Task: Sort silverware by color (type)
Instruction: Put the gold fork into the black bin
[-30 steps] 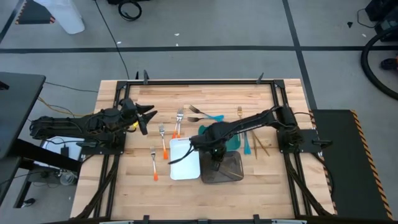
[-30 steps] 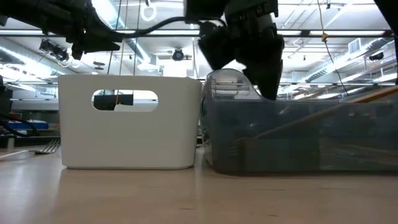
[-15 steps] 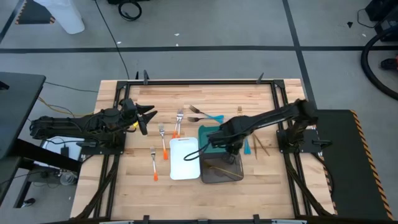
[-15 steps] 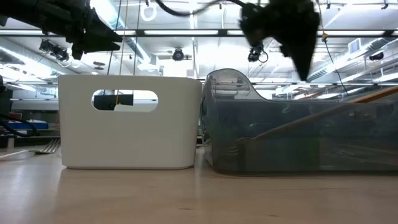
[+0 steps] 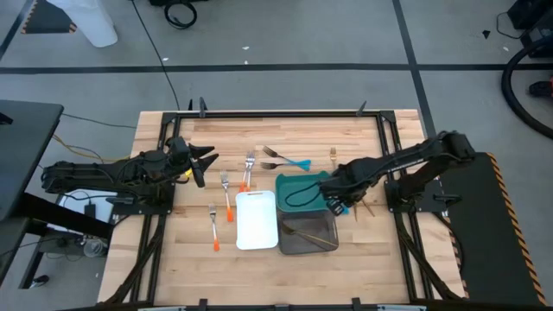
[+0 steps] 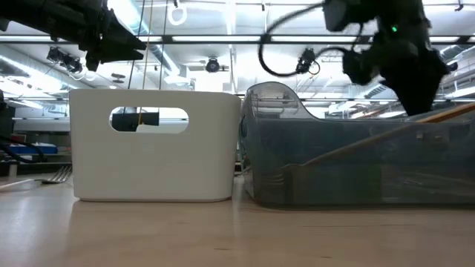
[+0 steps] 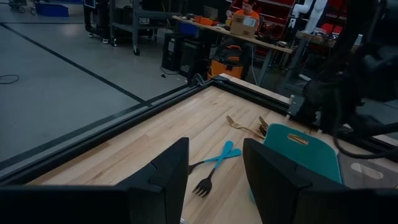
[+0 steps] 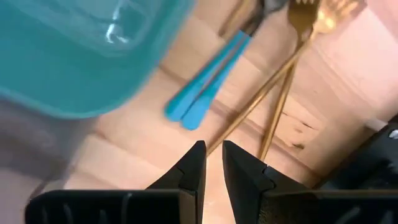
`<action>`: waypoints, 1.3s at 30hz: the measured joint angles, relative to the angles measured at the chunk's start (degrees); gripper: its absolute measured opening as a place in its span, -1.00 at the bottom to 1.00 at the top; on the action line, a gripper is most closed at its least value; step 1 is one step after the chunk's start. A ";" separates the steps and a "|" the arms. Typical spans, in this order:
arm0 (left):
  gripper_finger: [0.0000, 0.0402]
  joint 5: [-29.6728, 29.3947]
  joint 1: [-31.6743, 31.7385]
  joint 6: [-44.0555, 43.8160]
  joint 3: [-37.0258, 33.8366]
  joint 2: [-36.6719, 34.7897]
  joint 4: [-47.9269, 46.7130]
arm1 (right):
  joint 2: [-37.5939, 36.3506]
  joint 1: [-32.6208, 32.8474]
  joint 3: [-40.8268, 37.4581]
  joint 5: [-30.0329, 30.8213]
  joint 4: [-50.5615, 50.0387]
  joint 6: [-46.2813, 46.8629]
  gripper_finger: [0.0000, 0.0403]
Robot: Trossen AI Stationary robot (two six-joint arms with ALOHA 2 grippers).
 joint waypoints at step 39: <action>-0.20 0.00 0.00 0.06 0.00 0.02 -0.57 | -0.79 -10.37 -16.15 0.20 13.84 -4.43 -0.58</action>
